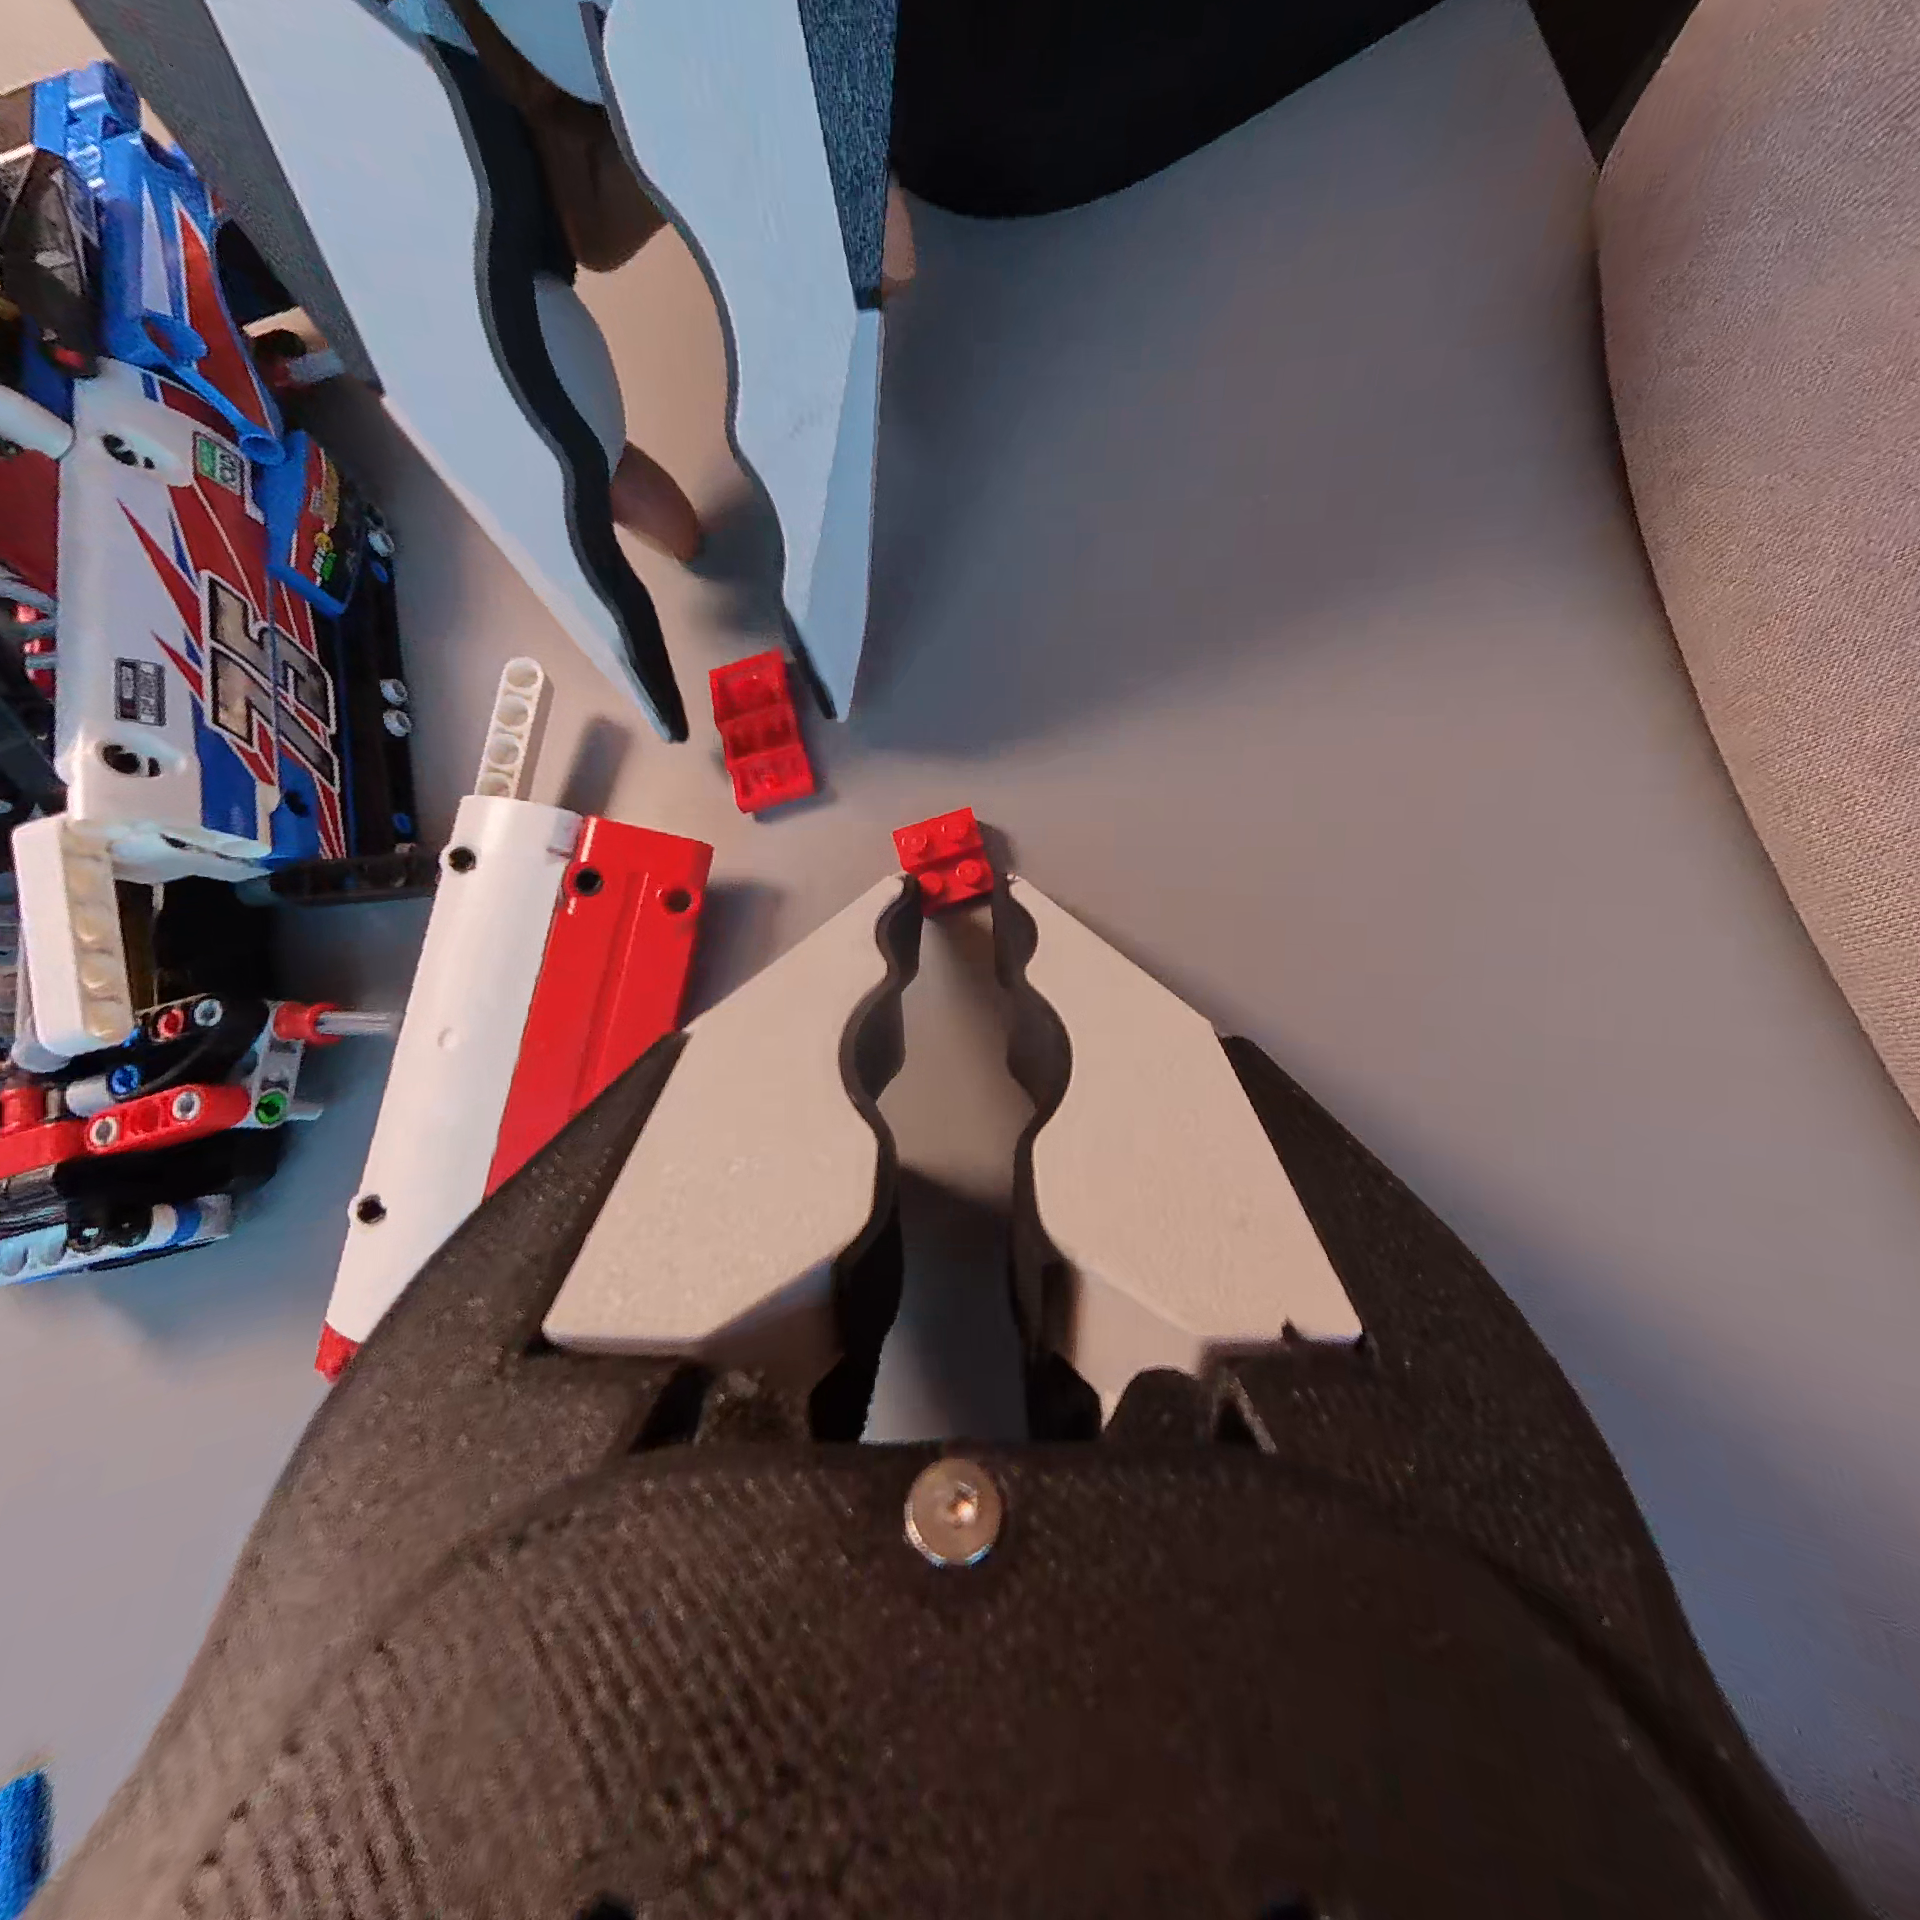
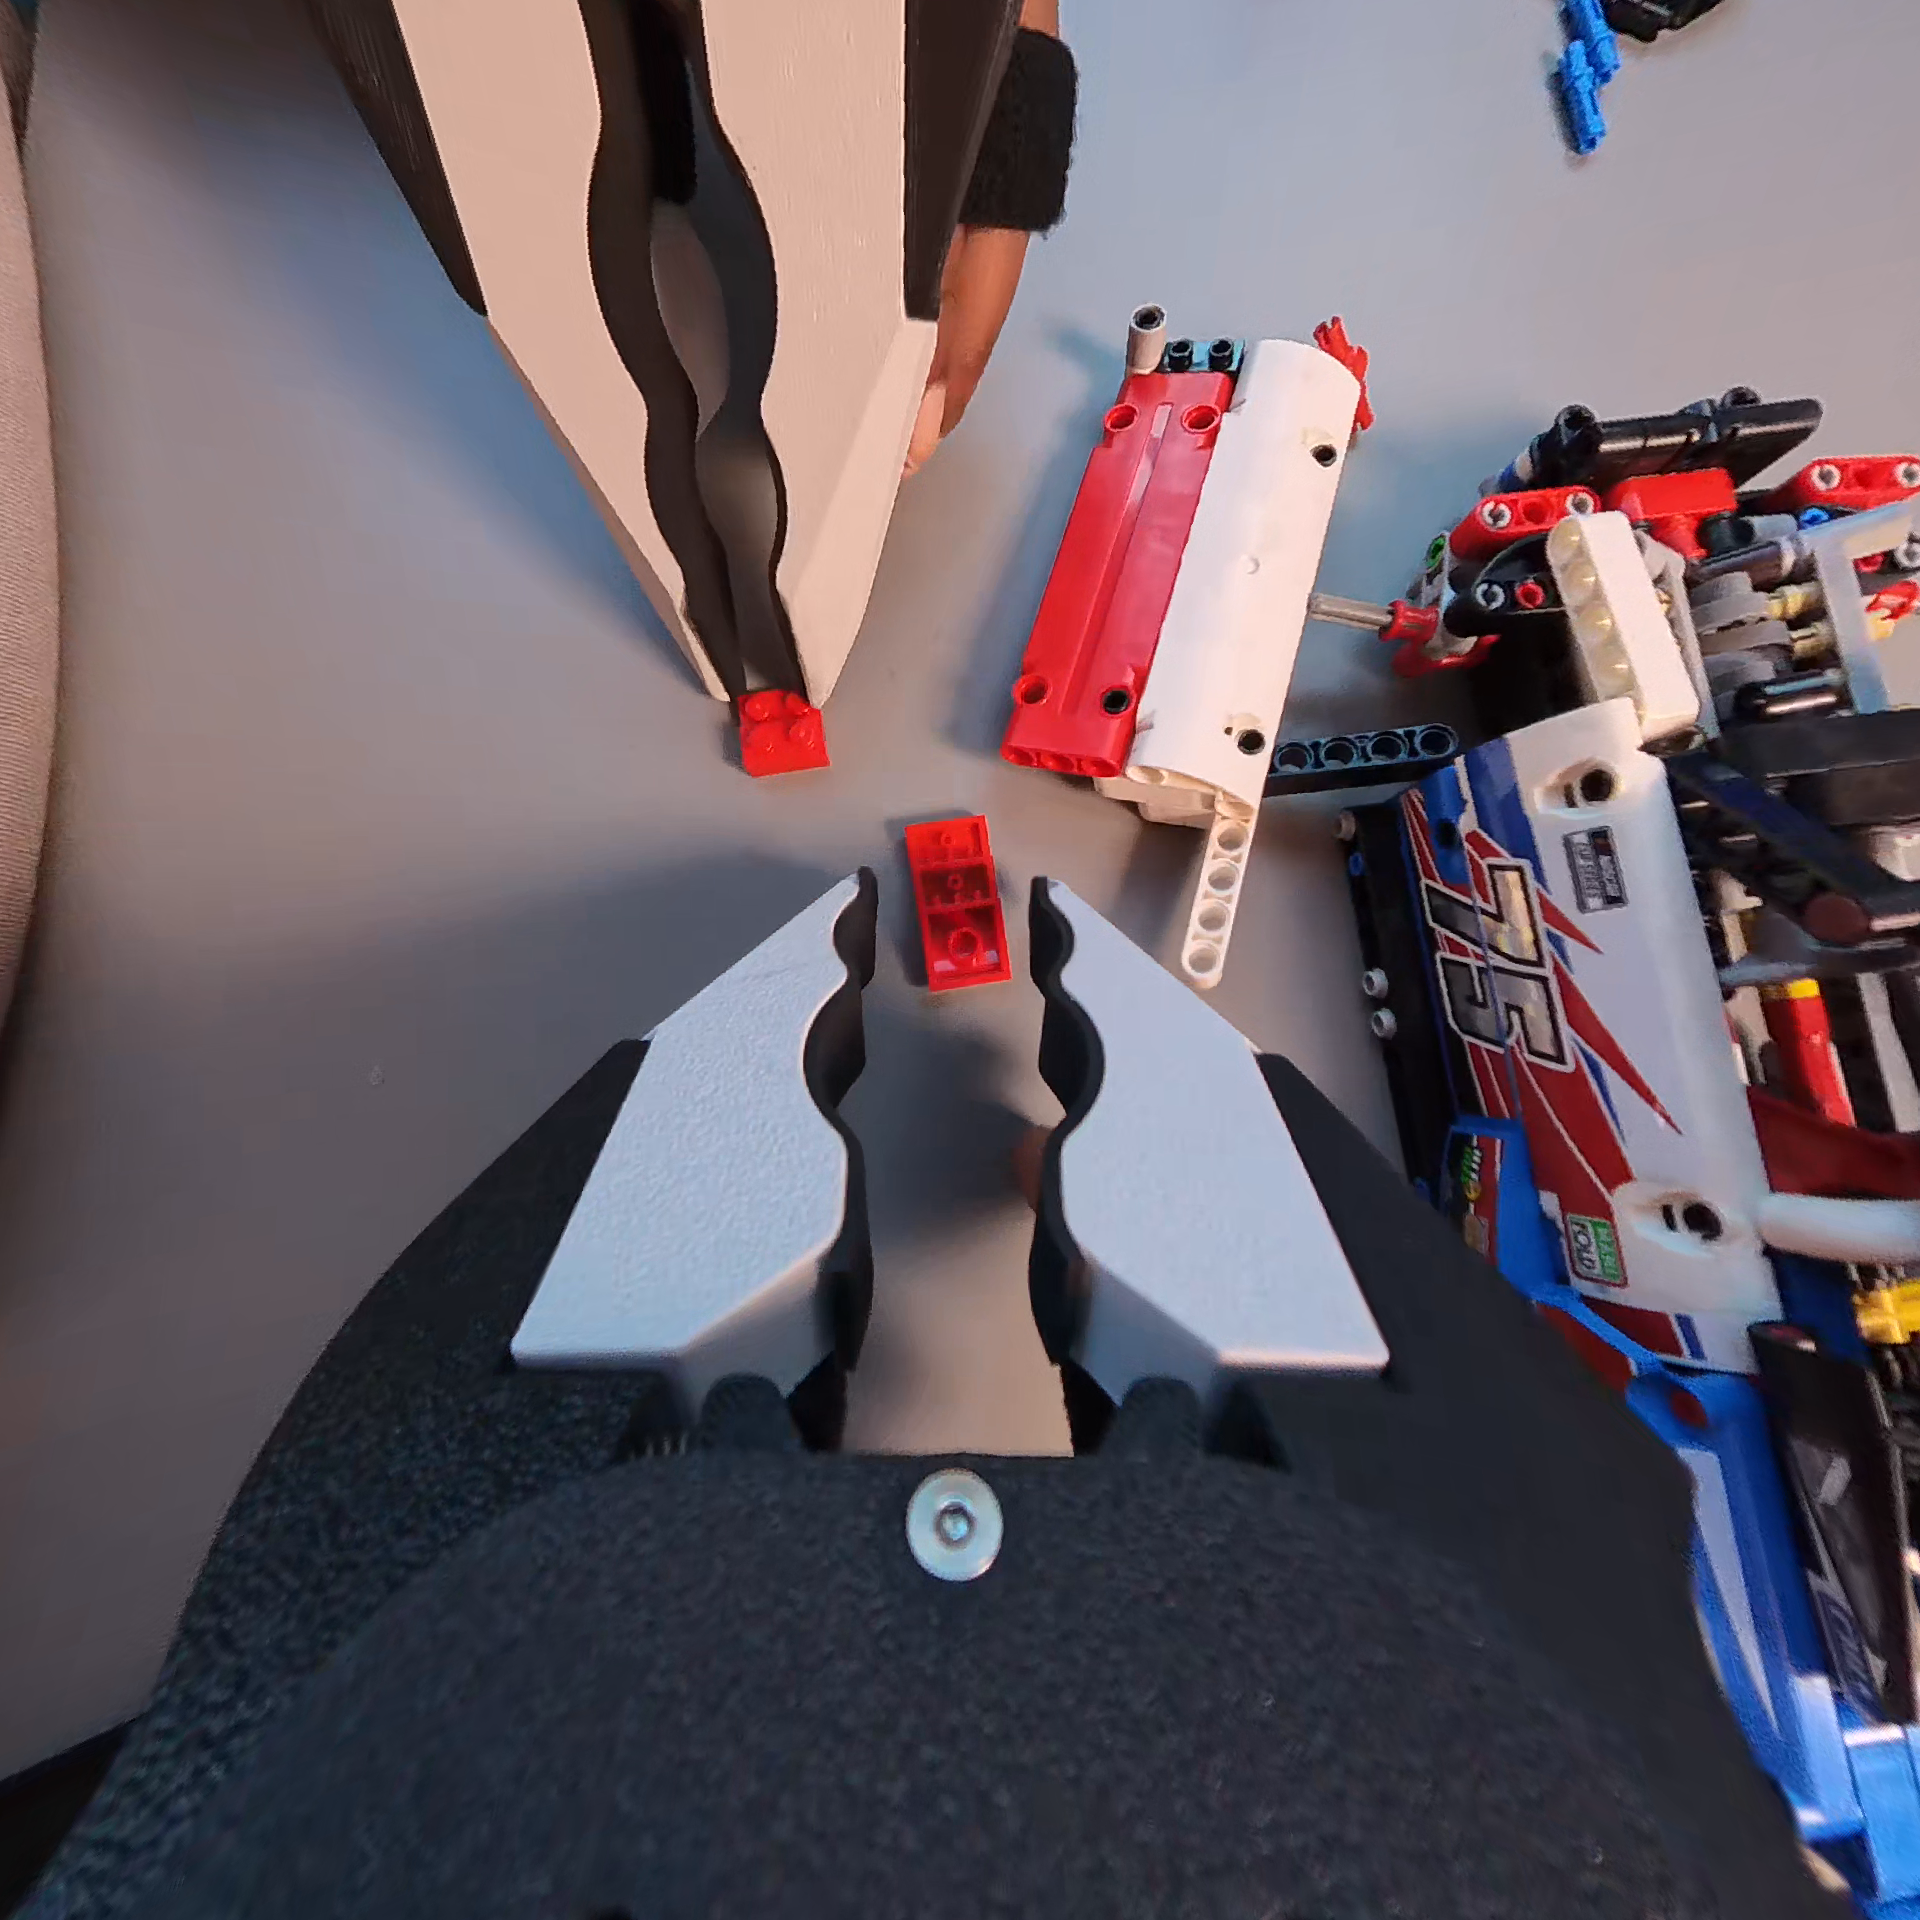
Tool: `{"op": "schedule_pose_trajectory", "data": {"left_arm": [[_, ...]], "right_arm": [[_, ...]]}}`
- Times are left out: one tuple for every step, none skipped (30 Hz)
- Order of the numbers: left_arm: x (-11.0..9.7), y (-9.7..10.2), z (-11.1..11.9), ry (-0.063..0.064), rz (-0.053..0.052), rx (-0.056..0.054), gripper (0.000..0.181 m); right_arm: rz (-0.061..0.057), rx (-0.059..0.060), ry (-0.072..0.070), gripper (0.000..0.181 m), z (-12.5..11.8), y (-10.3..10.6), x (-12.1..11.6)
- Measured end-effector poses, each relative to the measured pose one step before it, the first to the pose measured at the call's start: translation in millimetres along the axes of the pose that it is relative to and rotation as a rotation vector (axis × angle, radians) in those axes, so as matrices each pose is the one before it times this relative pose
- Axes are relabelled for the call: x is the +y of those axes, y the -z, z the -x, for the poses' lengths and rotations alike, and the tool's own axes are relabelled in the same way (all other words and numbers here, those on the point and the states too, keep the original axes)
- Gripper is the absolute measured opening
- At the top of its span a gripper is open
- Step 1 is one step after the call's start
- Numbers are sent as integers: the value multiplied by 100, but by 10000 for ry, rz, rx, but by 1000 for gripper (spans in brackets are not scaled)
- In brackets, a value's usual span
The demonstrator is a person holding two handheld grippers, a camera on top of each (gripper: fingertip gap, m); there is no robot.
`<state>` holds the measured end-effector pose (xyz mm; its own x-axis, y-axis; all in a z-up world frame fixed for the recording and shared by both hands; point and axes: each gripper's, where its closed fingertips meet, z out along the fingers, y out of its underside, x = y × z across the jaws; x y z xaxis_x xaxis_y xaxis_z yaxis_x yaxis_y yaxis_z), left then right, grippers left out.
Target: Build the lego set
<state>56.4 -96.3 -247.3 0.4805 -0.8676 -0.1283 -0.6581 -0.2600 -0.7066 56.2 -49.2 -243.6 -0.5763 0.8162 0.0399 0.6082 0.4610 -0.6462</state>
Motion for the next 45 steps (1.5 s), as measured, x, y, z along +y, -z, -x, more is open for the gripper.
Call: {"op": "schedule_pose_trajectory", "data": {"left_arm": [[-99,-79,-66,22,-125,30,12],[-80,-61,-79,29,-151,11,12],[-35,-25,-30,17,-129,-33,11],[7,27,-16,-1,-67,-73,12],[20,24,-24,8,-24,-85,11],[11,29,-33,5,-17,-90,11],[6,19,-25,-29,-21,-99,11],[54,20,-35,-63,15,-93,5],[122,26,117,-99,78,-205,1],[88,20,83,-70,96,-182,0],[36,16,-2,-7,80,-131,0],[0,-1,0,-15,67,-146,0],[8,-1,1,-59,65,-159,0],[10,26,-44,-85,65,-120,0],[19,25,-26,-48,61,-86,0],[0,27,-68,5,32,-23,0],[-2,41,-105,28,-13,26,0],[15,37,-72,27,-35,19,0],[29,58,-39,17,-30,10,0],[22,70,-1,21,-30,3,0],[8,58,93,74,-41,-21,4],[-27,53,124,125,-65,0,10],[-70,39,50,153,-97,71,16],[-84,-10,44,150,-111,95,23],[-92,-59,41,106,-97,93,28],[-78,-58,-8,46,-59,118,32],[-116,-94,-43,10,-35,127,37],[-136,-134,-74,24,-30,134,41],[-151,-182,-95,58,-26,122,44],[-134,-181,-90,56,-13,100,44],[-111,-152,-76,21,4,46,42],[-83,-112,-113,-16,31,29,39],[-39,-56,-141,-34,52,27,32],[-1,-49,-148,-59,54,13,24],[30,-28,130,-75,58,-173,16],[143,3,378,-117,116,-331,9],[87,29,127,-66,77,-127,8],[34,31,2,80,45,-4,8],[44,28,15,142,19,9,7],[43,46,37,114,7,-12,7],[99,74,97,62,29,-70,7],[143,112,195,81,70,-131,7],[183,130,215,108,90,-134,7],[220,158,307,135,109,-183,6],[293,175,532,211,179,-324,6]], "right_arm": [[40,36,32,25,-77,-94,-11],[62,94,71,23,-131,-91,61],[25,62,104,22,-33,-47,22],[-5,5,83,21,60,-22,-11],[-37,9,34,20,48,-28,-33],[-38,51,6,18,-31,-42,-30],[-28,83,11,17,-82,-34,0],[-20,82,32,15,-81,-17,6],[-25,80,44,14,-82,-7,-2],[-21,76,44,13,-53,-12,5],[-30,48,27,13,-9,7,7],[-40,59,3,13,-13,32,-15],[-45,89,-9,13,-35,12,-14],[-34,83,-3,13,-31,19,-17],[-18,45,3,13,11,32,-6],[-29,14,0,13,36,52,-32],[-40,12,-27,13,-4,20,-31],[-38,12,-56,13,-45,-2,3],[-53,-12,-85,13,-54,7,-14],[-59,-46,-91,13,-24,31,-35],[-72,-53,-63,13,-7,30,-52],[-64,-37,-44,13,-12,28,-27],[-57,-44,-56,13,-8,31,-19],[-66,-47,-75,13,-13,33,-37],[-66,-8,-51,13,-57,39,-36],[-46,7,-1,13,-44,32,4],[-55,-14,19,13,14,32,-22],[-58,0,7,13,-10,21,-21],[-55,7,-22,13,-26,17,-19],[-70,13,-35,13,-36,24,-51],[-77,12,-31,13,-22,9,-46],[-83,28,-17,13,-25,2,-61],[-81,50,8,13,-36,6,-61],[-54,62,30,13,-15,8,-19],[-33,58,52,13,13,24,-8],[-24,67,72,13,23,35,1],[0,63,86,13,25,33,15],[17,61,75,13,7,15,28],[16,49,39,13,-7,7,16],[8,31,7,13,-1,-3,-5],[-8,34,-11,13,-30,-15,-7],[-17,34,-20,13,-36,-2,-14],[-27,34,-26,13,-43,-2,-7],[-34,25,-33,13,-31,16,-23],[-21,28,-27,13,-35,32,1]]}}
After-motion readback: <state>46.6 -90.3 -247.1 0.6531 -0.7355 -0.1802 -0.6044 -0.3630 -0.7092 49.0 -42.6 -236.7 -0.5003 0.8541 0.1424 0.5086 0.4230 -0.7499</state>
